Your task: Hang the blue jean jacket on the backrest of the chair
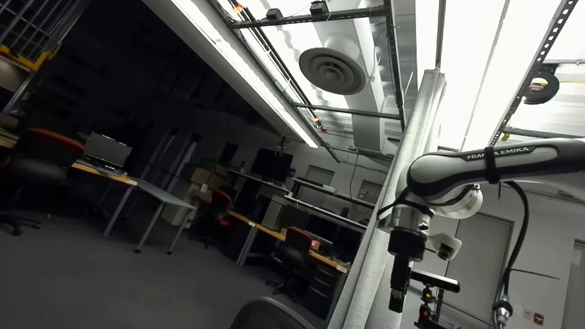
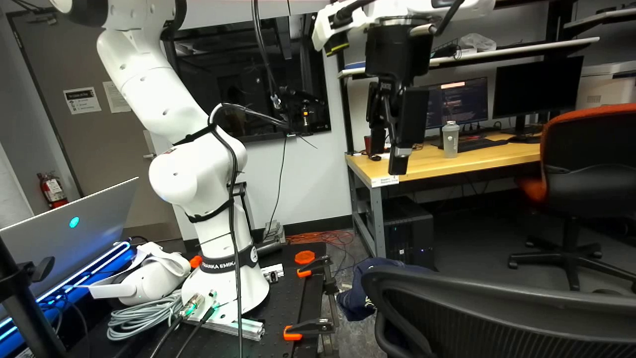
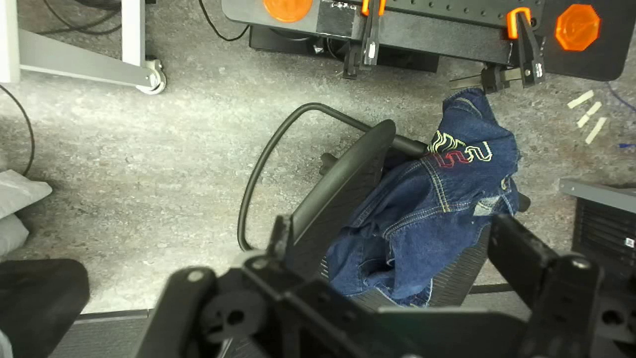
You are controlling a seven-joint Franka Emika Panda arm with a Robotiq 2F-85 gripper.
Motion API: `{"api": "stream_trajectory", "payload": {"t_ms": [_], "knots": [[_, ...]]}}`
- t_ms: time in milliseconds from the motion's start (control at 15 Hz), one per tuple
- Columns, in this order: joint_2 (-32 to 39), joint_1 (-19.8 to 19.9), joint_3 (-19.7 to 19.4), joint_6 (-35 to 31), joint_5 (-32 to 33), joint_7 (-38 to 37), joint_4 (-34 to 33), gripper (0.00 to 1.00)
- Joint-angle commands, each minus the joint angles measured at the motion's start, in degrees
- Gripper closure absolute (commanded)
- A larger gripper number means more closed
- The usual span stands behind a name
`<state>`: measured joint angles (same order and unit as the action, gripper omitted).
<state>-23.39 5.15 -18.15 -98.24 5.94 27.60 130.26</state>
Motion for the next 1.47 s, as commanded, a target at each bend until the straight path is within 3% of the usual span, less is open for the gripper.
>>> {"api": "stream_trajectory", "payload": {"t_ms": [0, 667, 1400], "knots": [[0.2, 1.0, 0.8, 0.1, -0.3, 0.3, -0.1, 0.0], [-0.5, -1.1, 3.3, -4.8, -0.1, 2.5, 3.7, 0.0], [-2.2, -7.0, 9.5, -21.1, 0.6, 12.0, 19.0, 0.0]]}}
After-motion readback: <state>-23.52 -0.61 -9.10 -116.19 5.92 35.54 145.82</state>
